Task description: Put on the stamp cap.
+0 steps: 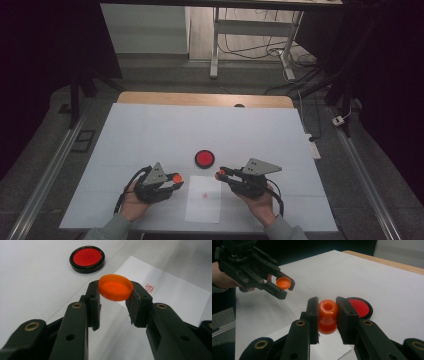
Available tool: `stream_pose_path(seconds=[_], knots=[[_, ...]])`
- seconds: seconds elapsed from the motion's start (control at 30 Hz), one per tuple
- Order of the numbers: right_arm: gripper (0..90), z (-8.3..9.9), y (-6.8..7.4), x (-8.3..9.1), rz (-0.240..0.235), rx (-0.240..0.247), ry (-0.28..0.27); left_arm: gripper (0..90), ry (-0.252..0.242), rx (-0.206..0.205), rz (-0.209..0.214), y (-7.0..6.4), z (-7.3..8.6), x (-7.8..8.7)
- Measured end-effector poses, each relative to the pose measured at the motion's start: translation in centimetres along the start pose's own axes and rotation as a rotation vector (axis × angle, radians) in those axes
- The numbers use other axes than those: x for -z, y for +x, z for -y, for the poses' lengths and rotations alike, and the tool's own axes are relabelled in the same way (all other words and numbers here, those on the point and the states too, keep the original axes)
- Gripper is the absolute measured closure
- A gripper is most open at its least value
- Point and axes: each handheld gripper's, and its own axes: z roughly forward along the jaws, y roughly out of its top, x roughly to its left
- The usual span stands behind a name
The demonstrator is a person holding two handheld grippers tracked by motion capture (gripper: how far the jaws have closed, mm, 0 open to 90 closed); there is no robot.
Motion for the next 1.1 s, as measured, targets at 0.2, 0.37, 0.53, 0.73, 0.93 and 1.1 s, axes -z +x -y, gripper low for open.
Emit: stream_pose_path(seconds=[0.2,0.37,0.53,0.73,0.93,1.1], knots=[[72.0,0.0,0.0,0.0,-0.001,0.001,0.005,64.4,0.003,-0.004,0.006,-0.1,-0.1,-0.3],[72.0,0.0,0.0,0.0,0.0,0.001,0.005,64.4,0.006,-0.009,0.012,-0.2,-0.3,-0.6],[72.0,0.0,0.0,0.0,-0.001,0.002,0.004,64.4,0.006,-0.019,0.021,-0.5,-0.8,-1.1],[72.0,0.0,0.0,0.0,0.0,0.002,0.003,64.4,0.011,-0.035,0.037,-1.0,-1.3,-1.9],[72.0,0.0,0.0,0.1,0.002,0.004,-0.001,64.4,0.011,-0.044,0.047,-1.5,-1.8,-2.5],[72.0,-0.1,0.1,0.1,0.0,0.005,-0.001,64.4,0.016,-0.054,0.057,-1.8,-2.1,-3.2]])
